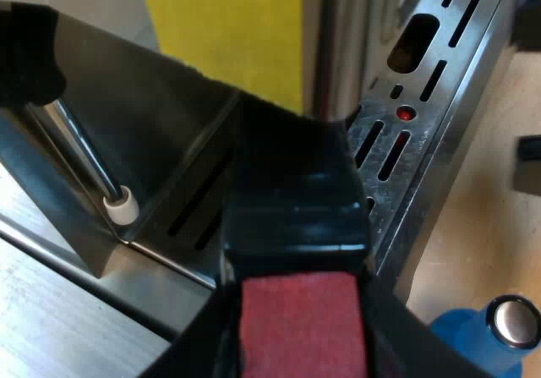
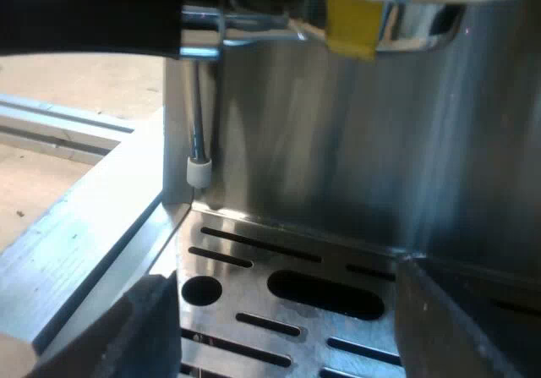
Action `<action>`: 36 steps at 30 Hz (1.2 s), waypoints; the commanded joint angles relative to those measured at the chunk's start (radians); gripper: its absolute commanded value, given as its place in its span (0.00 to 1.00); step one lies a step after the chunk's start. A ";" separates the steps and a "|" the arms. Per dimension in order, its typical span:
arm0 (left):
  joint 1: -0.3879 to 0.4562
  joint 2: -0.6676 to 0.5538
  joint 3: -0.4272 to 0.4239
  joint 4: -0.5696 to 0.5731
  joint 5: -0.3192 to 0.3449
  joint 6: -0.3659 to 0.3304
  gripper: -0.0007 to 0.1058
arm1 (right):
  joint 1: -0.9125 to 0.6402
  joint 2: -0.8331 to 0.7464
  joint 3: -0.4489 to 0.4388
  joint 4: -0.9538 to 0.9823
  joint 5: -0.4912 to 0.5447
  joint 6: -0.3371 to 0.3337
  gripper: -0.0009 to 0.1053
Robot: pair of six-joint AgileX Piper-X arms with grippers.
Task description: Put the handle in the coffee machine
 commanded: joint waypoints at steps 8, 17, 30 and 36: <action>0.014 -0.038 -0.035 -0.061 0.169 -0.003 0.01 | -0.085 0.161 -0.006 -0.353 0.012 -0.044 0.54; 0.014 -0.038 -0.035 -0.061 0.169 -0.003 0.01 | -0.176 0.229 -0.021 -0.464 -0.118 -0.064 0.54; 0.014 -0.038 -0.035 -0.061 0.169 -0.003 0.01 | -0.196 0.309 -0.147 -0.490 -0.152 -0.167 0.52; 0.014 -0.038 -0.035 -0.061 0.169 -0.003 0.01 | -0.196 0.309 -0.154 -0.581 -0.152 -0.224 0.41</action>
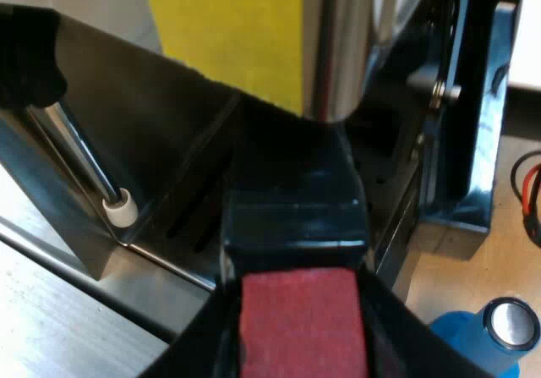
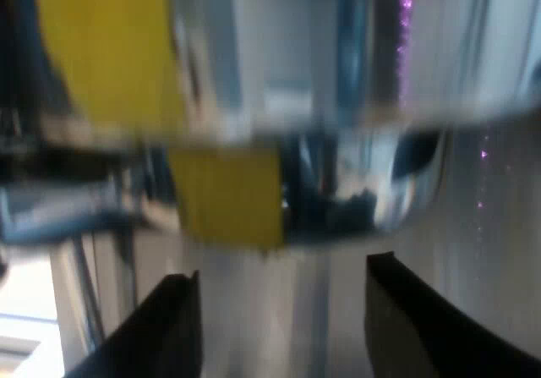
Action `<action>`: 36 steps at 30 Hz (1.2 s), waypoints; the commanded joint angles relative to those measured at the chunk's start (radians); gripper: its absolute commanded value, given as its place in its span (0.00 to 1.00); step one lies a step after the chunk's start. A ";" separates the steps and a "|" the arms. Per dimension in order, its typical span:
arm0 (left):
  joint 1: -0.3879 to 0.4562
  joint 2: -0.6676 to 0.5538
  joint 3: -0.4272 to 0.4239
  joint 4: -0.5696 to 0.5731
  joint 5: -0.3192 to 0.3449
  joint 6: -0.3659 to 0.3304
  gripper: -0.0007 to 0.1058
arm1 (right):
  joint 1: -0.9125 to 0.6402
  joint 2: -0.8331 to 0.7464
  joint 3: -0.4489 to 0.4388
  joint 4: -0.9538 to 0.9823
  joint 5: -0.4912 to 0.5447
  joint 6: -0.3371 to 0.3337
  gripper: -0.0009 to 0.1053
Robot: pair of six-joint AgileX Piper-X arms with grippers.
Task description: Put the handle in the coffee machine
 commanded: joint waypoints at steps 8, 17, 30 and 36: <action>0.011 -0.038 -0.035 -0.062 0.158 -0.003 0.01 | -0.001 -0.003 -0.007 -0.124 -0.007 -0.106 0.41; 0.011 -0.038 -0.035 -0.062 0.158 -0.003 0.01 | -0.001 -0.003 -0.007 -0.177 -0.007 -0.128 0.41; 0.011 -0.038 -0.035 -0.062 0.158 -0.003 0.01 | -0.001 -0.003 -0.007 -0.186 -0.015 -0.128 0.41; 0.011 -0.038 -0.035 -0.062 0.158 -0.003 0.01 | -0.001 -0.003 -0.007 -0.193 -0.015 -0.128 0.41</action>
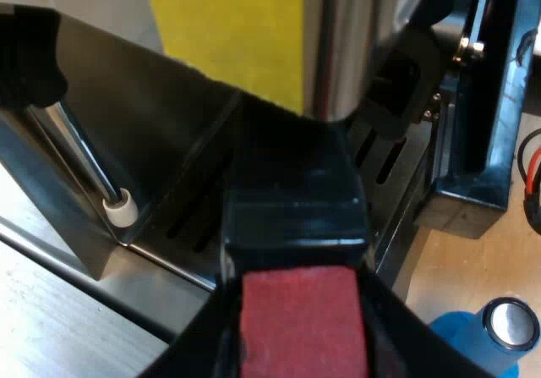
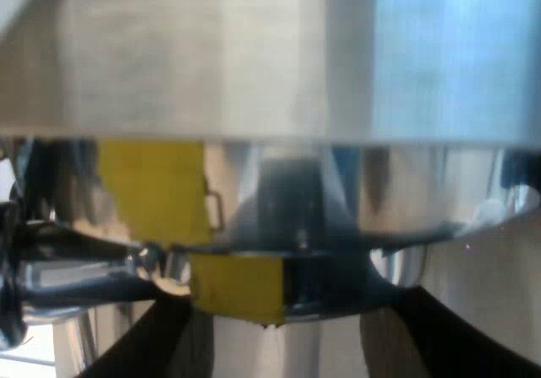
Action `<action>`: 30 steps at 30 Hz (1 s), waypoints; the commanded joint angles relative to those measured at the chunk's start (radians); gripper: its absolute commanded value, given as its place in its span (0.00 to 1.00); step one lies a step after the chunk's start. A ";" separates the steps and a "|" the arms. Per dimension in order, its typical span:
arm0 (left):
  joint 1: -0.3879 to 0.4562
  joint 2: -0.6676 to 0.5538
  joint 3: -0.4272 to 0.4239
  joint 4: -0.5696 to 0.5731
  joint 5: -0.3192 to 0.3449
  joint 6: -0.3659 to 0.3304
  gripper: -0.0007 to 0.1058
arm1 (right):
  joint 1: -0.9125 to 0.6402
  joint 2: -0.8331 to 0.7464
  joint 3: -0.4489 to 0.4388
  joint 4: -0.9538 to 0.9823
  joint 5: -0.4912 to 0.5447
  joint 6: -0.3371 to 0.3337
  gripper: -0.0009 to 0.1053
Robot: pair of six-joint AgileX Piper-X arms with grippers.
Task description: Put the handle in the coffee machine
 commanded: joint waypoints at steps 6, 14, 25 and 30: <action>0.010 -0.038 -0.035 -0.063 0.156 -0.003 0.01 | -0.001 -0.012 -0.007 -0.069 -0.013 -0.020 0.41; 0.010 -0.038 -0.035 -0.047 0.156 -0.003 0.08 | -0.001 -0.012 -0.007 -0.069 -0.013 -0.020 0.41; 0.010 -0.038 -0.035 -0.045 0.156 -0.003 0.55 | -0.001 -0.012 -0.007 -0.069 -0.013 -0.020 0.41; 0.010 -0.038 -0.035 -0.045 0.146 -0.003 0.55 | -0.001 -0.012 -0.007 -0.093 -0.013 -0.020 0.41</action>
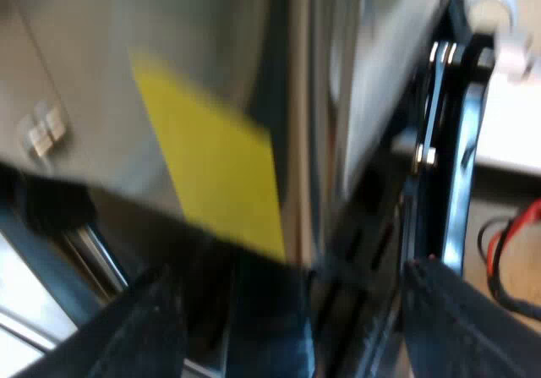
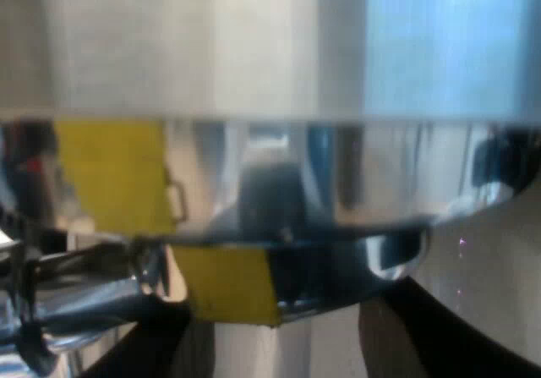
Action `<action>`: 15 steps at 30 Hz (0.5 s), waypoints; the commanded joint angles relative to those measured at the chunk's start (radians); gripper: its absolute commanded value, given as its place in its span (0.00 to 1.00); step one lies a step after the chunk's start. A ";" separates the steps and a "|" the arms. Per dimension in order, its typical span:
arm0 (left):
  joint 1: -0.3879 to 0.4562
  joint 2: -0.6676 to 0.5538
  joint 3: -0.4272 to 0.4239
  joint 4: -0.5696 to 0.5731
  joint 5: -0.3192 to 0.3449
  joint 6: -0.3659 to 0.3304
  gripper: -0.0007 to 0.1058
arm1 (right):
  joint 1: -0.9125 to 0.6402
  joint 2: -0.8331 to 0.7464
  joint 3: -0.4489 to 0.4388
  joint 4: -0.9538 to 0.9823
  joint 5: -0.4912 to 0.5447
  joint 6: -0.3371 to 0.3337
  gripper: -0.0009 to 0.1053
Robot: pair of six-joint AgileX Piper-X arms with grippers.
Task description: Put the handle in the coffee machine
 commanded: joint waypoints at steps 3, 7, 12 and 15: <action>-0.002 -0.009 -0.008 -0.015 0.008 0.000 0.55 | 0.003 -0.021 -0.013 -0.064 -0.014 -0.011 0.41; -0.002 -0.009 -0.008 -0.015 0.007 0.000 0.55 | 0.003 -0.021 -0.013 -0.065 -0.014 -0.011 0.41; 0.005 -0.025 -0.008 -0.015 0.011 -0.021 0.55 | 0.003 -0.021 -0.013 -0.070 -0.014 -0.011 0.41; 0.029 -0.052 -0.008 -0.015 0.023 -0.031 0.55 | 0.003 -0.021 -0.013 -0.070 -0.014 -0.011 0.41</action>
